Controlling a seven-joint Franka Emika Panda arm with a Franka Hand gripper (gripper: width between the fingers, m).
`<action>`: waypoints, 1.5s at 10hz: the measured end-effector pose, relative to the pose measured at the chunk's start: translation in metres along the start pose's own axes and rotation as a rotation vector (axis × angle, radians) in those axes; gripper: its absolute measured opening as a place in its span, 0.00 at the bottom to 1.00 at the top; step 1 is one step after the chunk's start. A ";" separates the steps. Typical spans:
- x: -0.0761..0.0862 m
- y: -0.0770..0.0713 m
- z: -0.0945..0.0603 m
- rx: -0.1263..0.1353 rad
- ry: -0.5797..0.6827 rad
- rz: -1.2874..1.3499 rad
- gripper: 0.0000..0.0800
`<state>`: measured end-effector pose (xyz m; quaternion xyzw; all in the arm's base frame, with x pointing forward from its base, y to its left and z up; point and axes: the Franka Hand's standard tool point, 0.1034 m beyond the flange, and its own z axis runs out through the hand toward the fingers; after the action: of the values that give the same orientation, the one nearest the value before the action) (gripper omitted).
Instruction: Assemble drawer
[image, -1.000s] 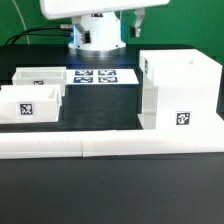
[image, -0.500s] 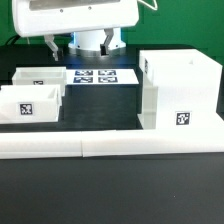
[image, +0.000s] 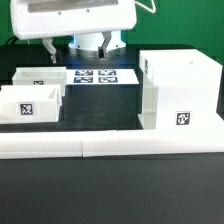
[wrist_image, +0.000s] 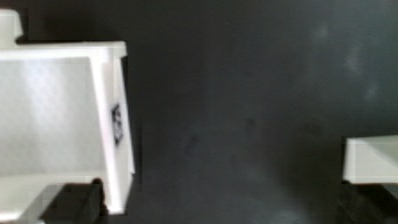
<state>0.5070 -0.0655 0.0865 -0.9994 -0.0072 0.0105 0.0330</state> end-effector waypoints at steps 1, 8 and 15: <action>-0.003 0.006 0.008 -0.010 0.006 -0.007 0.81; -0.013 0.025 0.051 -0.045 -0.002 -0.065 0.81; -0.021 0.036 0.075 -0.068 0.002 -0.085 0.81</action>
Offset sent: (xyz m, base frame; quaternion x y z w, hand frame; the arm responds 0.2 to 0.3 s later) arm -0.0066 -0.0122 -0.0387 0.0007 0.0294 -0.0354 0.9989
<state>0.4850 -0.0964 0.0096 -0.9987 -0.0498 0.0079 -0.0004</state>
